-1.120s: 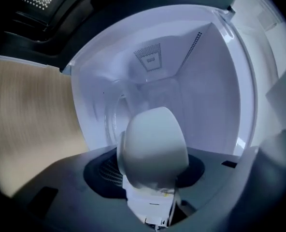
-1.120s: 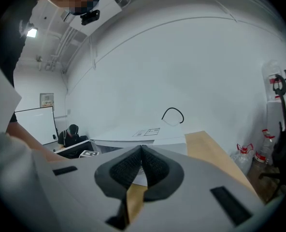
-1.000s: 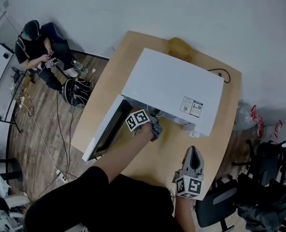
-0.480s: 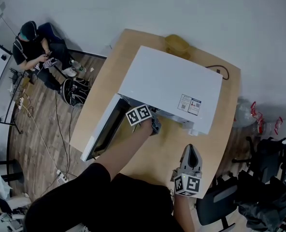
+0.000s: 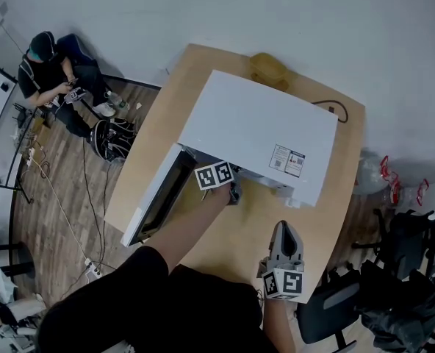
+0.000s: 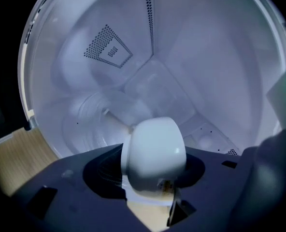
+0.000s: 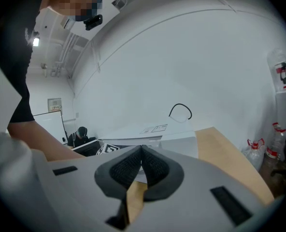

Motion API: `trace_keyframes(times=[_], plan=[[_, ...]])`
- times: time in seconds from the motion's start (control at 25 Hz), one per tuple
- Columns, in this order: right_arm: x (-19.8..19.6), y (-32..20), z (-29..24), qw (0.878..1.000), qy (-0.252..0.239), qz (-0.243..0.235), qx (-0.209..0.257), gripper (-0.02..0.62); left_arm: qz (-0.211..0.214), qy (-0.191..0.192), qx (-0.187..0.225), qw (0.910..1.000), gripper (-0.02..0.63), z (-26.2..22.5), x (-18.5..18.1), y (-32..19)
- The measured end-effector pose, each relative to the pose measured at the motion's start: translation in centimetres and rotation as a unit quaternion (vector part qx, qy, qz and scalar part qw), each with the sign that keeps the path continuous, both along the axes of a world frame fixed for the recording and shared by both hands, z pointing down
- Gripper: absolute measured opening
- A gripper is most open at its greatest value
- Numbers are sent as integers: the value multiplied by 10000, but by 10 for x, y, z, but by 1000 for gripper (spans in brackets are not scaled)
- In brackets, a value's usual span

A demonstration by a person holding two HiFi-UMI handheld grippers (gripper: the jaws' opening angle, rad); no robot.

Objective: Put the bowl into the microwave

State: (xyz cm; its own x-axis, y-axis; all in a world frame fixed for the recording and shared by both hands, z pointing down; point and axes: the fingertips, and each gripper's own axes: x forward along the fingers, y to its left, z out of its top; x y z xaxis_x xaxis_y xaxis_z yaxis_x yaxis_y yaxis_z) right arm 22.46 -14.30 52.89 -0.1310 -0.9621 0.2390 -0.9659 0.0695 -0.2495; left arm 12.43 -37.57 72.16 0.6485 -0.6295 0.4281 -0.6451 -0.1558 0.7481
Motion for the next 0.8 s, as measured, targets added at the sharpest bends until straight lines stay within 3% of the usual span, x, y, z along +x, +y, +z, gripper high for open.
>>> trace_keyframes(times=[0.16, 0.36, 0.48, 0.8], plan=[[-15, -2, -3, 9994, 28, -339, 85, 60, 43, -81, 140, 9999, 206, -1, -3, -1], [-15, -5, 0, 9994, -27, -347, 74, 60, -491, 219, -129, 9985, 204, 2, -13, -7], [-13, -5, 1, 9994, -8, -344, 56, 60, -605, 383, -222, 9972, 201, 1, -14, -10], [-12, -4, -1, 9990, 4, -442, 80, 60, -528, -224, 124, 9983, 217, 2, -22, -17]])
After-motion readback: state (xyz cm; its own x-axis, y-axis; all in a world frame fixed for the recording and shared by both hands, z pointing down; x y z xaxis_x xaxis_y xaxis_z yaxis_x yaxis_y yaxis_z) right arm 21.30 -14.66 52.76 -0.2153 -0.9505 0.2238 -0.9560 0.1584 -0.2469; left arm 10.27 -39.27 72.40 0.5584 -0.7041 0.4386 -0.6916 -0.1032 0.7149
